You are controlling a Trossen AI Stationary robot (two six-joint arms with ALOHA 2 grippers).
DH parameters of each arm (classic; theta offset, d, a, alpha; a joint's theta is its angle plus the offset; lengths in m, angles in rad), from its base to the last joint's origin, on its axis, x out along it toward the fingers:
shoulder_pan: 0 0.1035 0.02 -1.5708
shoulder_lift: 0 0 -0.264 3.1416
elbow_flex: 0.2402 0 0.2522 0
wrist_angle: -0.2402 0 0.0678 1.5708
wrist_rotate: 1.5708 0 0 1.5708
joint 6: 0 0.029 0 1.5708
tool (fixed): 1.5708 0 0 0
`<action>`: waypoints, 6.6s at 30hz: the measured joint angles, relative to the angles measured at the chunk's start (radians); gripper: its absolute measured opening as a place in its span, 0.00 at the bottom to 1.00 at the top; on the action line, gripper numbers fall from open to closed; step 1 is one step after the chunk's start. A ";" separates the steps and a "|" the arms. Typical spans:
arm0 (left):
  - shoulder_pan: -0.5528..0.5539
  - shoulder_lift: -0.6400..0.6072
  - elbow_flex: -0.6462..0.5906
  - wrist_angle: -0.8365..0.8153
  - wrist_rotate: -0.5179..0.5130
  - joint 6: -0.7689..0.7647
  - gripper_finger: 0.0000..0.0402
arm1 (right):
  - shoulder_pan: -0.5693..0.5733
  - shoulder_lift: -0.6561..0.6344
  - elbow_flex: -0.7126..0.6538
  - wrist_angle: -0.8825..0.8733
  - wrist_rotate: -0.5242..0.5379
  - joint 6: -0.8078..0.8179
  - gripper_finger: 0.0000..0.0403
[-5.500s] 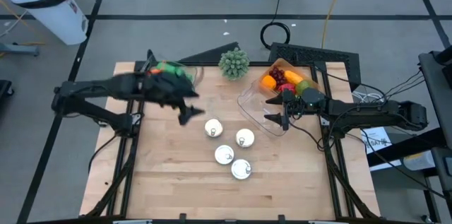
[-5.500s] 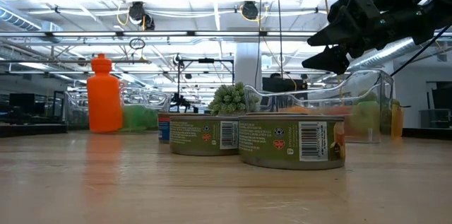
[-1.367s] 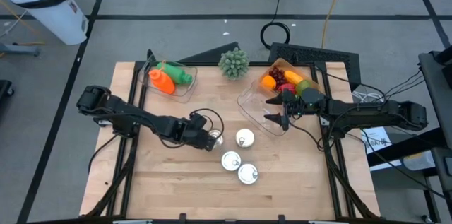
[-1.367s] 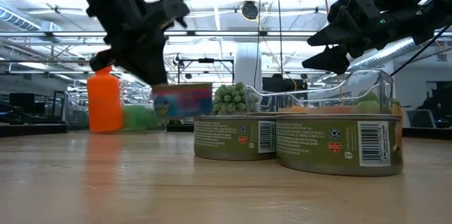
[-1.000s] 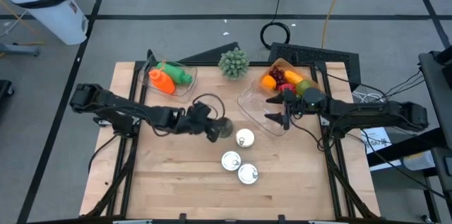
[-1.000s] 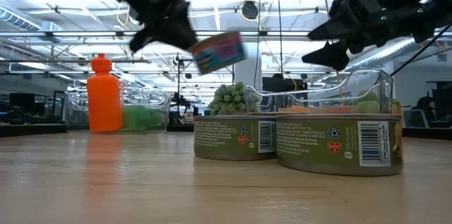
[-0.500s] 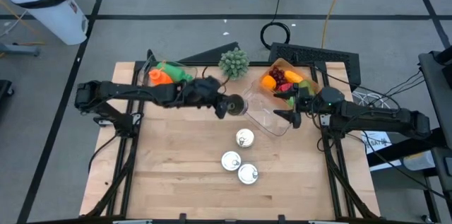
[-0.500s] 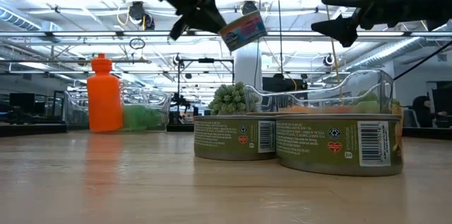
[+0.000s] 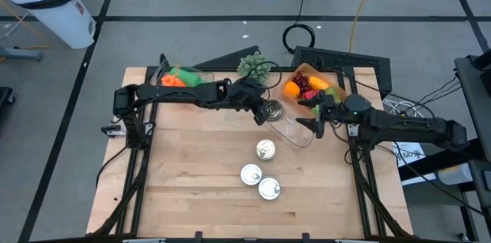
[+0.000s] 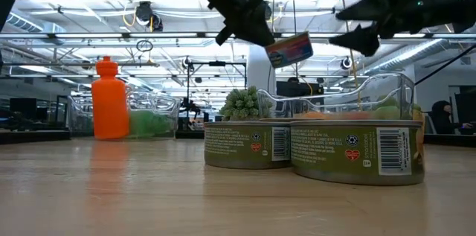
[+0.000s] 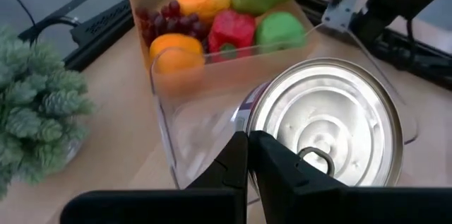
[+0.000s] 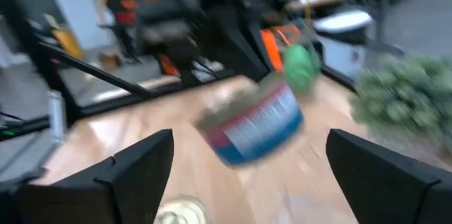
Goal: Pick & Place Food Item
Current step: Put the left blue and pink tuna can into the right transparent bin, then put the blue and pink tuna can into the right transparent bin
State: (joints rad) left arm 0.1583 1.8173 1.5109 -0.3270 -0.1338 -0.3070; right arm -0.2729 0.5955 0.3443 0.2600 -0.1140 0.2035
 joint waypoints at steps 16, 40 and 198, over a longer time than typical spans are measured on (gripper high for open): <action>-0.004 0.001 0.005 0.022 -0.008 0.073 0.04 | -0.028 0.270 0.000 0.258 0.028 0.163 0.88; -0.013 0.000 0.005 0.040 -0.027 0.200 0.04 | -0.065 0.534 0.002 0.555 -0.152 0.468 0.88; -0.148 -0.205 -0.526 0.492 0.085 -0.065 0.13 | 0.283 0.588 0.436 -0.343 0.035 -0.131 0.84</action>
State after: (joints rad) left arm 0.0104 1.6125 0.9854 0.1652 -0.0486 -0.3720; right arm 0.0098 1.1830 0.7799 -0.0830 -0.0793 0.0729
